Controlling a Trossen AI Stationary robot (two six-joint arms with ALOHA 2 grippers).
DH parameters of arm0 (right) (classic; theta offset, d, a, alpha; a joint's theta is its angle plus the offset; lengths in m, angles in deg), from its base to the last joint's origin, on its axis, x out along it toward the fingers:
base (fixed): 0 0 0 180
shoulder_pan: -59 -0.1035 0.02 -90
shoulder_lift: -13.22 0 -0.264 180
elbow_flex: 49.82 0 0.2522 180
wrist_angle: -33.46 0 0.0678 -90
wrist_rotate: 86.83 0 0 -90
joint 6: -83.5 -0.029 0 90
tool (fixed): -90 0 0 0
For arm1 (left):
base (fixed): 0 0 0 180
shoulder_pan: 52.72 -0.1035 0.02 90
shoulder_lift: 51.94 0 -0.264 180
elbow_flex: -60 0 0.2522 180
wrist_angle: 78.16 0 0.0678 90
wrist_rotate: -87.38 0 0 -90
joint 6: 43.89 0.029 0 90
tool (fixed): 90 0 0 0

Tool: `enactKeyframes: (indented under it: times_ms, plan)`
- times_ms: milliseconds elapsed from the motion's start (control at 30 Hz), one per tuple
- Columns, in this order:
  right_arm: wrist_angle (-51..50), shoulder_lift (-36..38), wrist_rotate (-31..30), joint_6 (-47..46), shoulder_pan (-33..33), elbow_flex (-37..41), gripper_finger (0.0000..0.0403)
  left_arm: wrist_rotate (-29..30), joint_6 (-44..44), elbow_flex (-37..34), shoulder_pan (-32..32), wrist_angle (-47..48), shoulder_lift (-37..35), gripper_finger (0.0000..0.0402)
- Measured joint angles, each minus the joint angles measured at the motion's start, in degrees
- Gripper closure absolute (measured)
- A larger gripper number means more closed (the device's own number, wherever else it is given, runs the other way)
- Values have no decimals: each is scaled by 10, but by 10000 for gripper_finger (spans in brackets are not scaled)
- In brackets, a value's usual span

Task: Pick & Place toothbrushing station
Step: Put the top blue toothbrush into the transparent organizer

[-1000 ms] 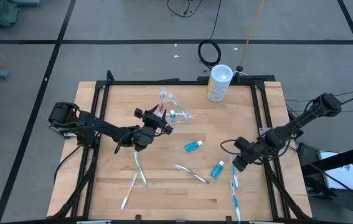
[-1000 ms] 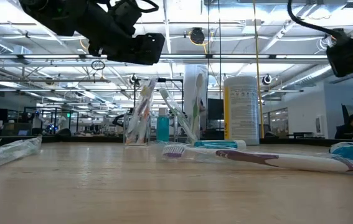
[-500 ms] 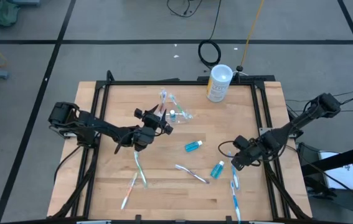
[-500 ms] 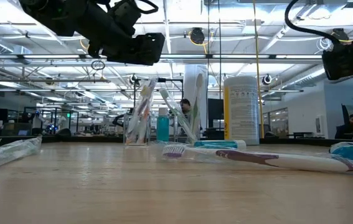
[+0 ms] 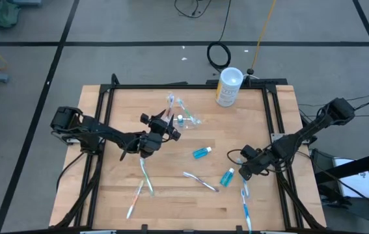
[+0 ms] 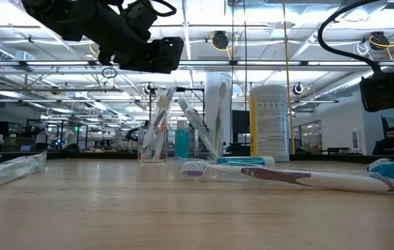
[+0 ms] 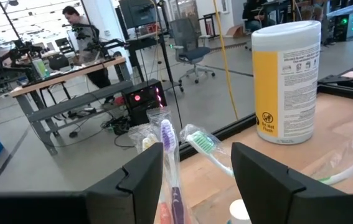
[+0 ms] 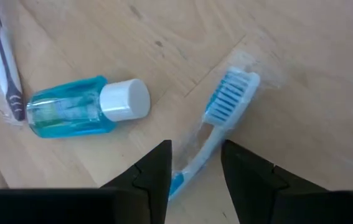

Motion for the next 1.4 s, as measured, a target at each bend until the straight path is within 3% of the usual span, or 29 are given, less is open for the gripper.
enactKeyframes:
  times_ms: [133, 367, 633, 767, 967, 1100, 1200, 1333, 1400]
  plan:
    - [6, 0, -18, 19, 0, 8, 299, -1, 0, 0, -3, 0, 0, 206]
    - [47, -2, -40, 60, 0, 11, 391, 0, 0, 0, -7, 3, 0, 206]
    - [166, -1, -121, 149, 19, 12, 399, 0, 2, 0, -7, 4, 0, 206]
    - [266, 6, -208, 270, 50, 12, 400, 0, 2, 0, -7, 4, 0, 206]
    - [498, 10, -327, 573, 111, 11, 402, 0, 32, 0, -7, 4, 0, 206]
    - [694, 10, -305, 768, 156, 11, 402, 0, 35, 0, -7, 4, 0, 206]
    - [822, 10, -235, 849, 191, 11, 402, 10, 53, 0, -7, 4, 0, 206]
    - [890, -13, -105, 812, 243, 10, 402, 17, 57, 0, -10, 4, 0, 206]
    - [895, -42, -82, 783, 260, 10, 402, 17, 57, 0, -15, 4, 0, 206]
